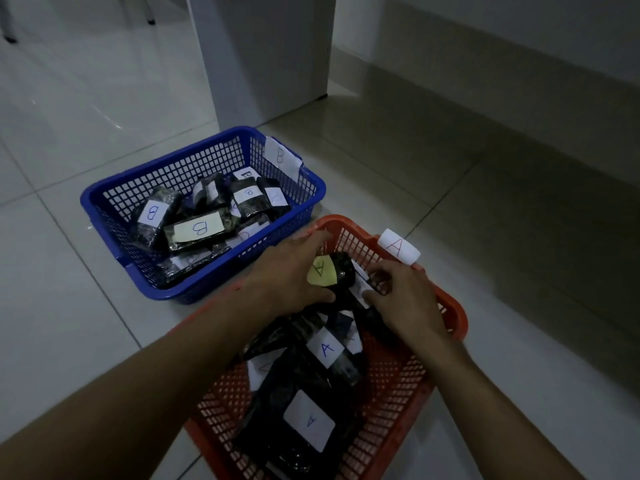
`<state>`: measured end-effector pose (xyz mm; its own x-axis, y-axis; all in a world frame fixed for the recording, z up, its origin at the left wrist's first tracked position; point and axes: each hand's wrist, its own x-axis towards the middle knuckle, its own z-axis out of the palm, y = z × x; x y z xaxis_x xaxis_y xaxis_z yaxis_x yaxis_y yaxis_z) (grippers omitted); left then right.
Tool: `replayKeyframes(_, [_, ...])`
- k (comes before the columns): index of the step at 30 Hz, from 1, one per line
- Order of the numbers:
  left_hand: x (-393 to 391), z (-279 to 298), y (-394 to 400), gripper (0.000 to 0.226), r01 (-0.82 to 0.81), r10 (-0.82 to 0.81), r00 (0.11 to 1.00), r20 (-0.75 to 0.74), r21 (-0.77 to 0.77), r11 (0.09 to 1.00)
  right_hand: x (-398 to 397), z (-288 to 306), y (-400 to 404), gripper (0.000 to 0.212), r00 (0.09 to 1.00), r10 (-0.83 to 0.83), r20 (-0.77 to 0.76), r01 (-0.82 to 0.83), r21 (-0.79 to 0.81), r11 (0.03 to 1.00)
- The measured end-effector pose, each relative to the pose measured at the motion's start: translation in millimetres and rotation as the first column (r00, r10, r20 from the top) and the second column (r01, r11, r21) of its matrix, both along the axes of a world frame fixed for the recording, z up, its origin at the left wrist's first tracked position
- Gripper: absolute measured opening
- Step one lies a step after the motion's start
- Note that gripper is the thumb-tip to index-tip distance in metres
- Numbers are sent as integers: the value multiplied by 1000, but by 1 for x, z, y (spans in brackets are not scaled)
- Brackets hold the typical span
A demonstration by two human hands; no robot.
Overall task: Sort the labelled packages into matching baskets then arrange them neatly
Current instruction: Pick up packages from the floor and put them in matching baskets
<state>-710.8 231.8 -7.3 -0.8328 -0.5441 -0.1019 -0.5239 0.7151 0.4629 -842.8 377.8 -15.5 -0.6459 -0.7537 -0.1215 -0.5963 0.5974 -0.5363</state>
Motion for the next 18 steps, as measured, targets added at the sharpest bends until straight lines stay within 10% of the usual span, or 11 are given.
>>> replayKeyframes(18, [94,61,-60,68,-98,90,995,-54,-180,979,41,53,-117,22,956,295,-4,-271,-404,874])
